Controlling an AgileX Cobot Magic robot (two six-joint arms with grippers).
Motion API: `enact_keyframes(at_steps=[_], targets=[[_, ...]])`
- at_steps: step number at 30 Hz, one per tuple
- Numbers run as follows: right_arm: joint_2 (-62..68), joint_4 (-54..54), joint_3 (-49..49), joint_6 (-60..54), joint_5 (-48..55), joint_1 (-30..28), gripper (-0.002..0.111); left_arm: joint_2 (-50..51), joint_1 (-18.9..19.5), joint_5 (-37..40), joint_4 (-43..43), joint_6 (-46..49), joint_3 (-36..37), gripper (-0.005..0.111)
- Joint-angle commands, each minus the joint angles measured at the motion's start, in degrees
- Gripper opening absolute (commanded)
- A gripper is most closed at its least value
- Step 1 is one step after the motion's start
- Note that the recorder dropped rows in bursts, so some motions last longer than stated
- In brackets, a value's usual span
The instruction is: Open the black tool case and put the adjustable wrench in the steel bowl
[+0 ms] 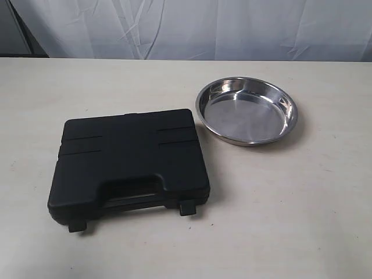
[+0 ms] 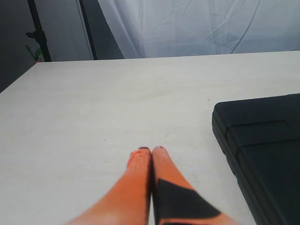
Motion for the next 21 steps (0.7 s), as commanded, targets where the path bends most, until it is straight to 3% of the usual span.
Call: enact_keyframes(at_steps=[1, 14, 16, 21], targets=[[-0.3, -0.1, 0.3, -0.3, -0.4, -0.3, -0.001, -0.2, 0.1, -0.3, 0.0, -0.1, 0.1, 0.000], [-0.3, -0.9, 0.3, 0.2, -2.1, -0.3, -0.001, -0.2, 0.1, -0.3, 0.0, -0.1, 0.1, 0.000], [-0.3, 5.1, 0.3, 1.5, -6.2, -0.3, -0.001, -0.2, 0.1, -0.3, 0.0, -0.1, 0.1, 0.000], [-0.3, 31.3, 0.3, 5.7, -21.2, -0.3, -0.001, -0.2, 0.1, -0.3, 0.0, -0.1, 0.1, 0.000]])
